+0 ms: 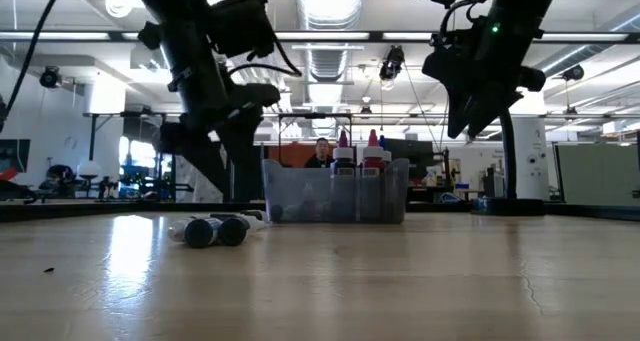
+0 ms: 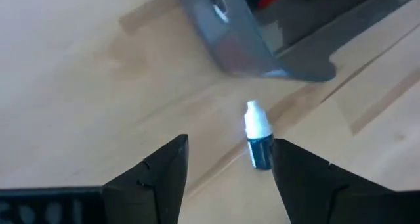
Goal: Pick & Place food coloring
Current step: Put the small black food coloring bottle into the bin
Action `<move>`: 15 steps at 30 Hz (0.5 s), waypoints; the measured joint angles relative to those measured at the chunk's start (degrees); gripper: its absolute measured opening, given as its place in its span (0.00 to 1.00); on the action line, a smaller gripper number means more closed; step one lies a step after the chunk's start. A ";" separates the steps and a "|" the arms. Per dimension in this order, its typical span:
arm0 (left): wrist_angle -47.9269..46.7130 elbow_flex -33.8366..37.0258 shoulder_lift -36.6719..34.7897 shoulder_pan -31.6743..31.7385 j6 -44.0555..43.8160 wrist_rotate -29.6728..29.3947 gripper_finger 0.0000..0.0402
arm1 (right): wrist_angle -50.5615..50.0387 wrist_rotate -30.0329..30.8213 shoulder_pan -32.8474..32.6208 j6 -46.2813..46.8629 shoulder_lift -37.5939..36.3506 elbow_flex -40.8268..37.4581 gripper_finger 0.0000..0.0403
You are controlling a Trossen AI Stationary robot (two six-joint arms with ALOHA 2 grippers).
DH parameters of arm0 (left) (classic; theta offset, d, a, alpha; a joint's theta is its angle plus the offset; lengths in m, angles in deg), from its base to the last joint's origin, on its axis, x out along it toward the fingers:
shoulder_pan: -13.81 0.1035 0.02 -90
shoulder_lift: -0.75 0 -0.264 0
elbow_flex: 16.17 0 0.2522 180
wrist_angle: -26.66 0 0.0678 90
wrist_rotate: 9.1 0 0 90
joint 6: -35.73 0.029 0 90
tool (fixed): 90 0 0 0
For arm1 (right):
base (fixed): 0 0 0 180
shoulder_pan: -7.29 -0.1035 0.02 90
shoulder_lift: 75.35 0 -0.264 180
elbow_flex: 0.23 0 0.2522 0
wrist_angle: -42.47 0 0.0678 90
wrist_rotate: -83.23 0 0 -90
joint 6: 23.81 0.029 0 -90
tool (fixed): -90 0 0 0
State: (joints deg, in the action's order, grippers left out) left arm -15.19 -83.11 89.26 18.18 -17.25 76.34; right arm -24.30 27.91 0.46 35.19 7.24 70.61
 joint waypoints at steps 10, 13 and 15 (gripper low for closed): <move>10.18 -0.19 8.76 -0.50 -0.51 1.25 0.47 | -0.08 0.02 0.38 0.63 0.00 -0.24 0.52; 9.80 -0.72 10.74 -0.63 -0.89 2.10 0.47 | -0.16 0.02 0.42 0.57 0.00 -0.25 0.52; 9.70 -0.82 11.17 -1.08 -0.86 1.68 0.47 | -0.27 0.02 0.40 0.54 0.00 -0.31 0.52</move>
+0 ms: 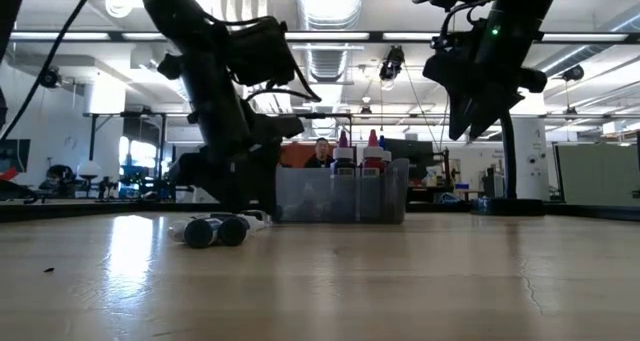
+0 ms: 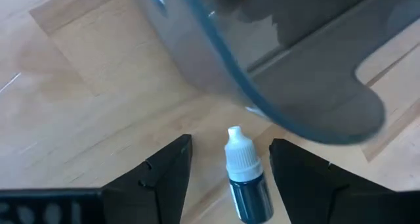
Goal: Pick & Place food coloring
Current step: Put the small black food coloring bottle into the bin
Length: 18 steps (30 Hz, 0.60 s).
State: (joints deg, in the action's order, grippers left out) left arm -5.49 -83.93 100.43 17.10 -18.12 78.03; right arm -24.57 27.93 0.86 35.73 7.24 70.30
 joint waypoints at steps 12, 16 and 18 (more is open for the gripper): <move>-3.25 -1.09 0.31 -0.33 3.90 -2.58 0.28 | -0.10 -0.02 0.60 -1.24 0.00 -0.34 0.52; -5.85 -1.20 0.31 -0.35 7.24 -3.00 0.16 | -0.10 -0.02 0.89 -1.24 0.00 -0.35 0.52; -7.48 -1.20 -0.16 -0.35 8.34 -2.95 0.11 | -0.10 -0.02 0.89 -1.26 0.00 -0.35 0.52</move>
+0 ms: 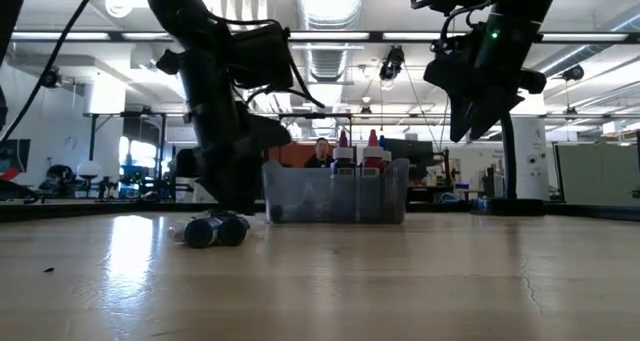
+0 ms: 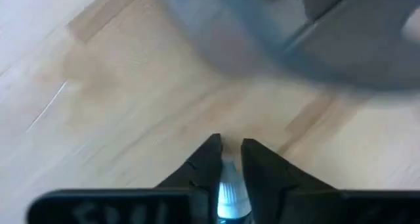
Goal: Pick & Place food coloring
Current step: Put the small black food coloring bottle into the bin
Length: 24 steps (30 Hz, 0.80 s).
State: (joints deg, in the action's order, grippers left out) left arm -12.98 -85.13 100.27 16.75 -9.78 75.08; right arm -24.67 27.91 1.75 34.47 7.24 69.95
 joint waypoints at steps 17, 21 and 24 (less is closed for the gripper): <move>-4.38 0.33 -11.75 1.16 8.41 0.30 0.00 | 0.02 -0.02 -0.02 0.24 0.00 -1.07 0.52; -4.52 0.35 -10.93 0.82 12.15 6.87 0.06 | 0.16 0.00 -0.02 0.24 0.00 -1.27 0.52; -4.23 0.77 -10.63 -0.15 17.91 9.33 0.13 | 0.15 -0.02 -0.02 0.24 0.00 -1.49 0.52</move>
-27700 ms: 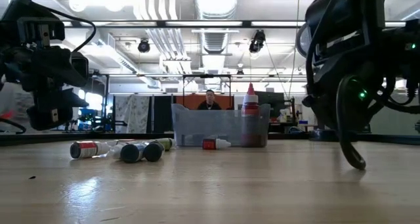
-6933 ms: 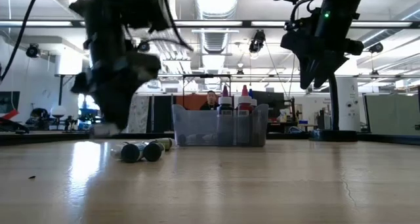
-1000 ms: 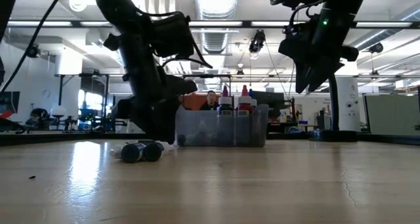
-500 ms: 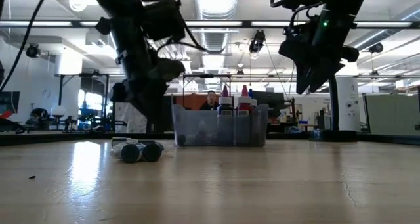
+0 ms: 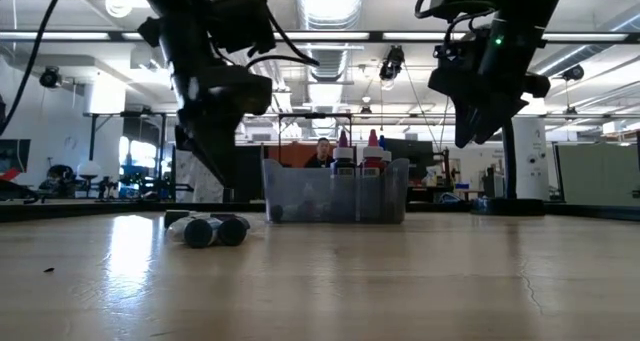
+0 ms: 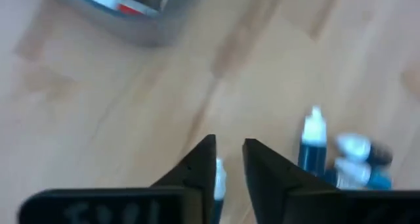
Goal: Pick & Place food coloring
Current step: Put the small black food coloring bottle into the bin
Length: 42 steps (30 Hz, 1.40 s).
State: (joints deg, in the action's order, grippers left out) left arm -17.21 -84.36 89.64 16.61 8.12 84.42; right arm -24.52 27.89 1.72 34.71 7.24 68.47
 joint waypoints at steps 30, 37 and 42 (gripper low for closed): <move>-0.90 4.41 1.81 -2.94 13.23 -3.00 0.32 | 0.84 0.01 -0.02 0.36 0.00 -1.81 0.52; 2.56 5.10 1.81 -2.96 12.03 -2.82 0.32 | 1.05 0.49 -0.02 -0.24 0.00 -1.81 0.52; 2.52 5.35 3.18 -2.96 12.03 -3.18 0.31 | 1.14 1.55 0.10 -0.31 0.00 -1.84 0.52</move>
State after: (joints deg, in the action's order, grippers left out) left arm -14.69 -79.01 92.82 13.65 20.16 81.24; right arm -23.38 29.44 1.83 34.40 7.24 66.63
